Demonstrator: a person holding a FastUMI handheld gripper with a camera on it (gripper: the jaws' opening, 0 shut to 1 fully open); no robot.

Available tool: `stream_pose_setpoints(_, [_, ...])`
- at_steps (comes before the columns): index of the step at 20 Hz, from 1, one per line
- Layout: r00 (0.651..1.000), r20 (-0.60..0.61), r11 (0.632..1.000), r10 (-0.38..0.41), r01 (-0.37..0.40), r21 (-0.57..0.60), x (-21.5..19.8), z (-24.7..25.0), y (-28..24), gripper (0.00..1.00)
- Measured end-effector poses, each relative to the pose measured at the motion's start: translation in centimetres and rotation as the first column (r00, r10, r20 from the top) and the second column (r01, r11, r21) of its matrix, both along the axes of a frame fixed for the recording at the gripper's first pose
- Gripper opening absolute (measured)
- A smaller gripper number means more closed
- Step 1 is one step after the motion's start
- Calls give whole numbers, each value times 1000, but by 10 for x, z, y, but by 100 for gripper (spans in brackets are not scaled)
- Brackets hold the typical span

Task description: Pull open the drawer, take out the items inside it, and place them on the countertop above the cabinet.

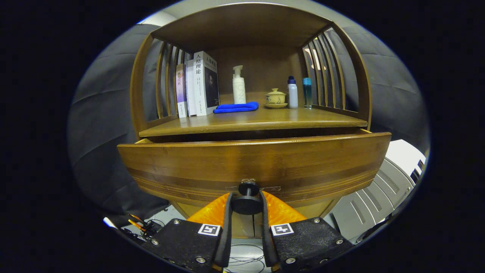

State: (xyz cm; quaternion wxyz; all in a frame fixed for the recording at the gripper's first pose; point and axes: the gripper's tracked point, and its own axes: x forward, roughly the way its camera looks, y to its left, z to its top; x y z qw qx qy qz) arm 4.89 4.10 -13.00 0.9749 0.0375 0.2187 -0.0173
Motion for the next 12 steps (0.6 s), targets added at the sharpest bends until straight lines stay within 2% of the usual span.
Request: stream_pose_setpoints(12, [999, -37, 1000, -1, 1, -4, -55, 2, 3, 35])
